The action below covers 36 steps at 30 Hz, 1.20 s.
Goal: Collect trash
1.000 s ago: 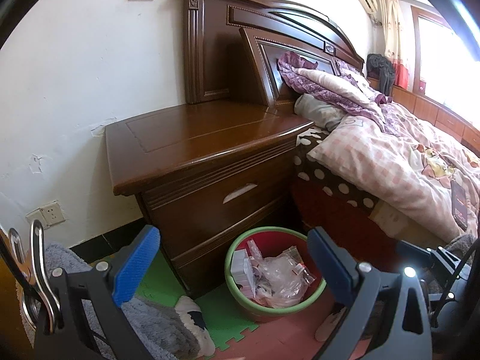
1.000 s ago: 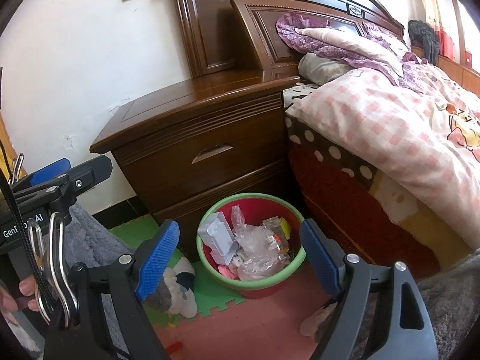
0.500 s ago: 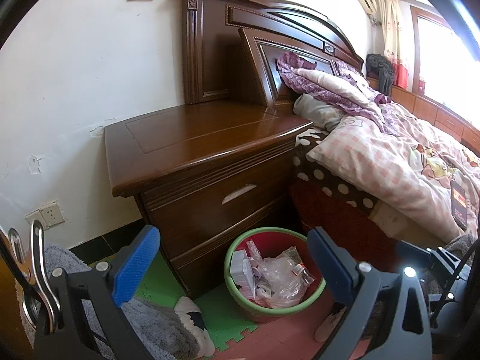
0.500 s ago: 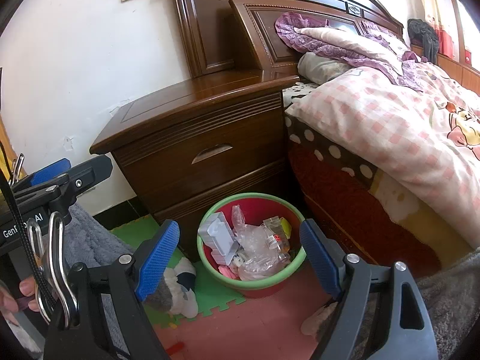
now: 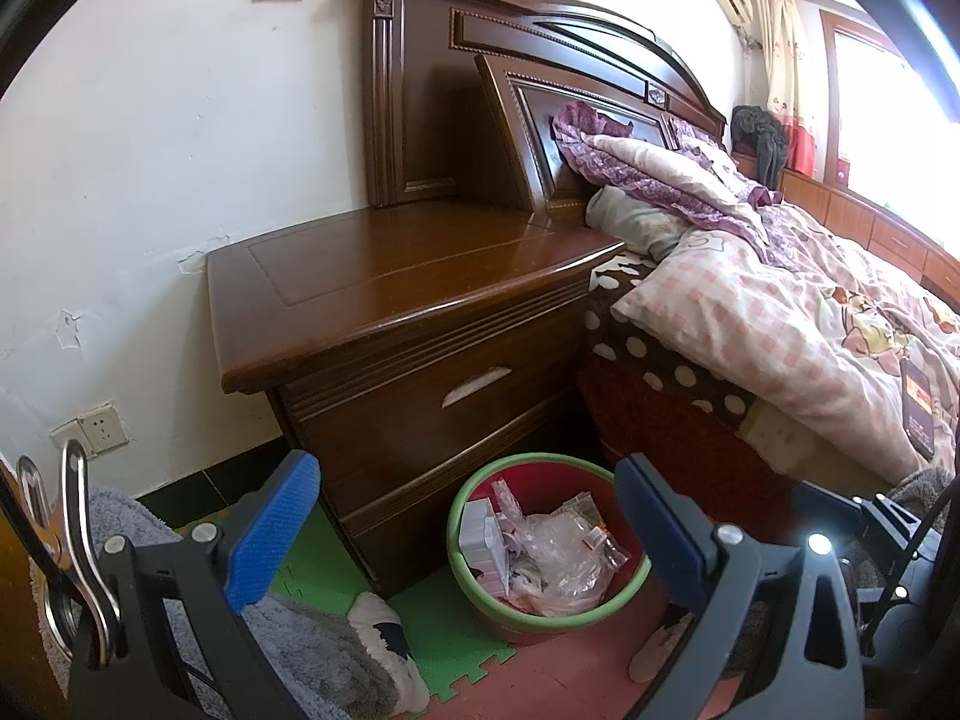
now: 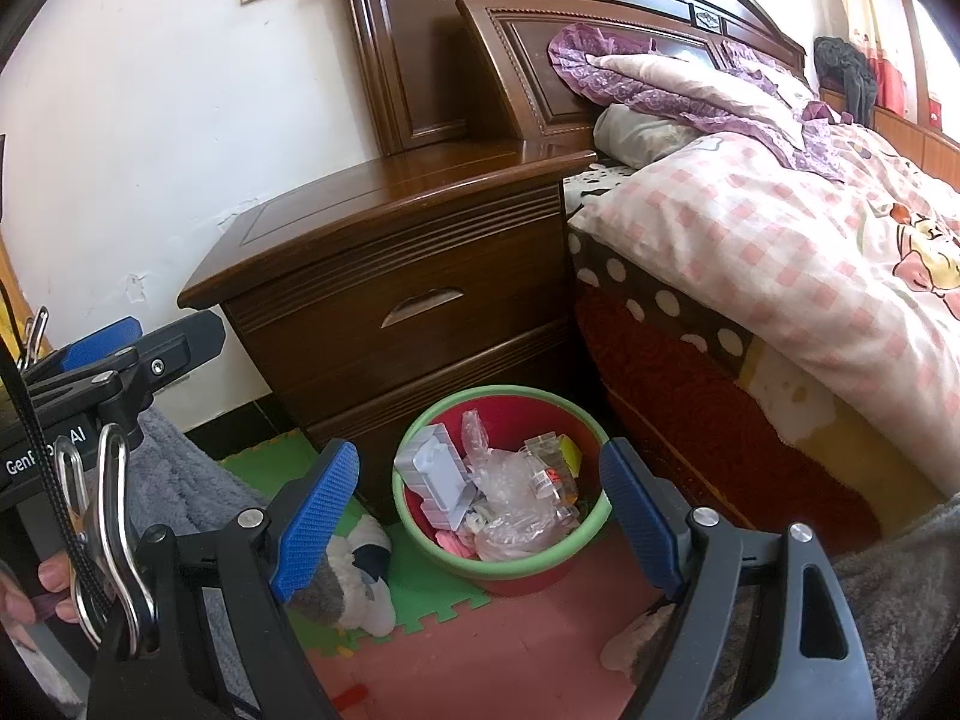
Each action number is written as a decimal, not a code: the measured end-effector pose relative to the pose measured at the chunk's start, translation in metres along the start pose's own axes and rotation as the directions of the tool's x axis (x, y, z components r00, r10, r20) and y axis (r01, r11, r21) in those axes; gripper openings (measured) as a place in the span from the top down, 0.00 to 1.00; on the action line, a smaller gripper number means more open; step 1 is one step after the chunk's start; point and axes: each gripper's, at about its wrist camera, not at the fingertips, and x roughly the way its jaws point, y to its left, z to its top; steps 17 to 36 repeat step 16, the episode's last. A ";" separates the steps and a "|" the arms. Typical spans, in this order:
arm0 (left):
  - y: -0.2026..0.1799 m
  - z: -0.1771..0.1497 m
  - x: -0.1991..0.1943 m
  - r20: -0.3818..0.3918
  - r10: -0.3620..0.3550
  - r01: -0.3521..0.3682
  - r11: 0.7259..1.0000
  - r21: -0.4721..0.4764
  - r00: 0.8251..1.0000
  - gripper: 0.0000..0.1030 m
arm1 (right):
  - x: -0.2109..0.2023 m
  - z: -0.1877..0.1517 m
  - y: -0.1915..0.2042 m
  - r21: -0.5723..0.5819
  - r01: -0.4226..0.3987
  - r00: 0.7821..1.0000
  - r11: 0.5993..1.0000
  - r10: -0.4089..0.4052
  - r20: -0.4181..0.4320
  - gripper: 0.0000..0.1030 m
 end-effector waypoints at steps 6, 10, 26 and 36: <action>-0.001 0.000 0.000 -0.001 -0.002 0.002 1.000 0.001 1.000 0.02 | 0.000 0.000 -0.001 -0.001 0.002 1.000 1.000 -0.002 -0.001 0.18; -0.001 0.000 0.001 -0.003 -0.003 0.003 1.000 0.002 1.000 0.02 | 0.001 -0.001 -0.001 0.006 0.003 1.000 1.000 -0.003 -0.004 0.18; -0.002 -0.001 0.002 -0.006 -0.004 0.004 1.000 0.004 1.000 0.02 | 0.002 -0.002 -0.001 0.014 0.007 1.000 1.000 -0.007 -0.006 0.18; -0.002 -0.001 0.002 -0.006 -0.004 0.004 1.000 0.004 1.000 0.02 | 0.002 -0.002 -0.001 0.014 0.007 1.000 1.000 -0.007 -0.006 0.18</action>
